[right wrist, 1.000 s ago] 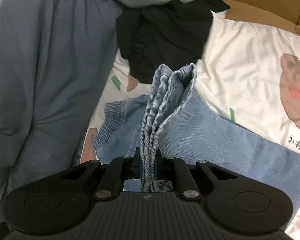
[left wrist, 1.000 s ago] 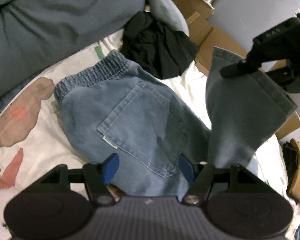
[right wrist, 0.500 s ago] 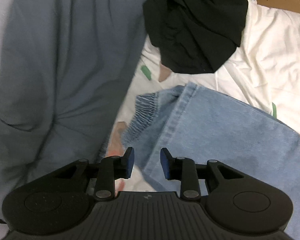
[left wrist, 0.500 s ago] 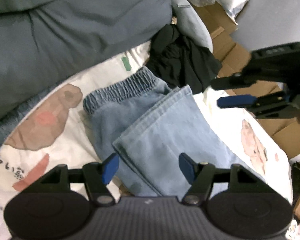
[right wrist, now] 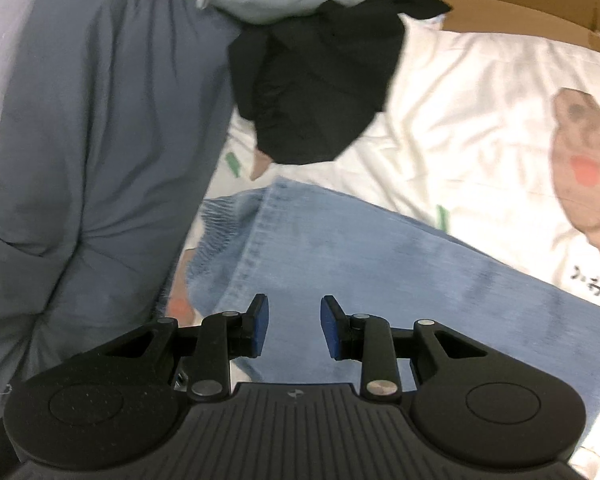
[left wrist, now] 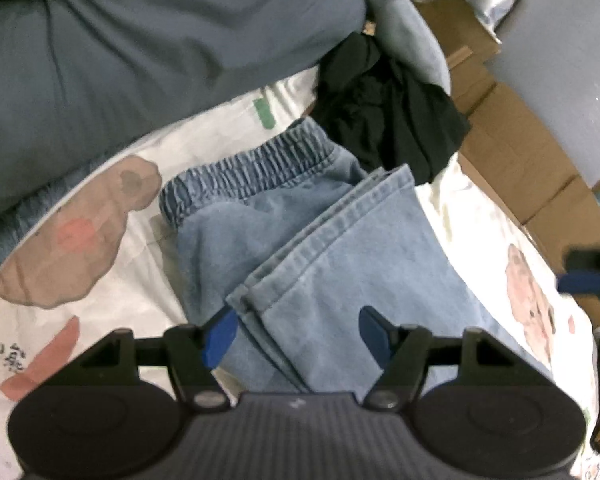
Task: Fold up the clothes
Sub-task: 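Pinch the folded jeans with the left tool while the right tool pinches the leg edge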
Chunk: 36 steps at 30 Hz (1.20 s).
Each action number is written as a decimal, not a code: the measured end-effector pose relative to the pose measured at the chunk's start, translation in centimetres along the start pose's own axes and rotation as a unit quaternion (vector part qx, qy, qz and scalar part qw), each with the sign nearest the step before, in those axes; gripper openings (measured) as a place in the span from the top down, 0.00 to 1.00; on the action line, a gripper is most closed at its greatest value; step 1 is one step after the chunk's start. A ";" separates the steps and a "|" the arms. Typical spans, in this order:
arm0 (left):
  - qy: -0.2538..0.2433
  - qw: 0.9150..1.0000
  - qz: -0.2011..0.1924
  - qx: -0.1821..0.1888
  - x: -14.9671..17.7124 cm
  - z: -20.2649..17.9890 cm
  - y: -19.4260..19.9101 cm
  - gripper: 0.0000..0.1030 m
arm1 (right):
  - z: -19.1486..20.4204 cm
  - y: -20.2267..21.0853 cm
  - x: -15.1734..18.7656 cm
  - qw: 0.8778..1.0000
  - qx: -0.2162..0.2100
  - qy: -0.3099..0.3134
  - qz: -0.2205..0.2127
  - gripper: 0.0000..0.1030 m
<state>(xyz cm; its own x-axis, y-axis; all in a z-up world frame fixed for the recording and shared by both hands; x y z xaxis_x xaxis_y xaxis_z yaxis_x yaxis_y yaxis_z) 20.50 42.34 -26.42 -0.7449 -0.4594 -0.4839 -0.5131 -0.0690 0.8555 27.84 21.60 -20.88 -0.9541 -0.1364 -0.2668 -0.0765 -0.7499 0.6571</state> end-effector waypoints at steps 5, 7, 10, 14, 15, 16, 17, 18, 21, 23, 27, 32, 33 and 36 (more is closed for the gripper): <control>0.019 1.000 0.004 0.017 0.0 0.4 -1.9 0.32 | -3.4 2.5 1.6 1.000 0.014 -0.005 -0.023 0.70; 0.032 0.999 0.011 0.015 0.2 1.0 -2.7 0.32 | -4.7 3.8 2.4 0.999 0.026 0.000 -0.040 0.70; 0.051 0.998 0.014 0.022 0.5 1.5 -3.1 0.35 | -7.4 6.1 4.1 0.997 0.045 -0.012 -0.067 0.70; 0.058 0.998 0.008 0.011 0.5 2.1 -2.8 0.63 | -11.3 9.2 6.8 0.993 0.071 -0.027 -0.092 0.70; 0.060 0.998 0.008 0.009 0.5 2.4 -2.8 0.65 | -12.5 10.1 7.5 0.992 0.076 -0.036 -0.099 0.70; 0.065 0.998 0.008 0.011 0.5 2.6 -2.8 0.66 | -13.6 10.7 8.4 0.990 0.080 -0.045 -0.103 0.70; 0.070 0.997 0.007 0.015 0.5 2.8 -2.7 0.69 | -14.8 11.4 9.2 0.989 0.084 -0.053 -0.108 0.70; 0.067 0.998 0.005 0.016 0.5 2.9 -2.6 0.71 | -15.7 11.9 10.0 0.988 0.088 -0.059 -0.110 0.70; 0.059 0.998 -0.002 0.013 0.4 2.8 -2.3 0.74 | -18.2 13.1 12.0 0.985 0.098 -0.076 -0.117 0.70; 0.061 0.998 -0.001 0.006 0.4 3.0 -2.1 0.76 | -19.4 13.3 13.3 0.984 0.090 -0.093 -0.126 0.70; 0.061 0.998 0.018 -0.005 1.0 3.2 -2.1 0.36 | -21.4 12.6 15.6 0.980 0.067 -0.124 -0.141 0.70; 0.041 0.998 0.044 -0.011 2.3 2.9 -2.4 0.35 | -22.9 11.0 17.5 0.974 0.039 -0.163 -0.152 0.70; 0.040 0.998 0.049 -0.012 2.6 2.9 -2.5 0.35 | -23.1 10.8 17.7 0.974 0.033 -0.165 -0.152 0.70; 0.040 0.997 0.066 -0.011 3.2 2.6 -3.2 0.33 | -23.7 10.1 18.0 0.973 0.016 -0.168 -0.155 0.70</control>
<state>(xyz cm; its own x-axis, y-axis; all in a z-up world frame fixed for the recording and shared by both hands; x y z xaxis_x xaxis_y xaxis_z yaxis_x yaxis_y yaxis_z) 18.58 43.40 -31.18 -0.7690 -0.5341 -0.3512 -0.4028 -0.0218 0.9150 16.73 -3.78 -35.72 -0.9239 0.3173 -0.2136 -0.3801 -0.6996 0.6050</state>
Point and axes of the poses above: each gripper's, at about its wrist camera, not at the fingertips, and y roughly against the way its jaws point, z to its left, x to its underside, the point moved 8 cm from there along -y, roughly the way its jaws point, and after that the axes turned 12 degrees about -x, right-handed, at the moved point
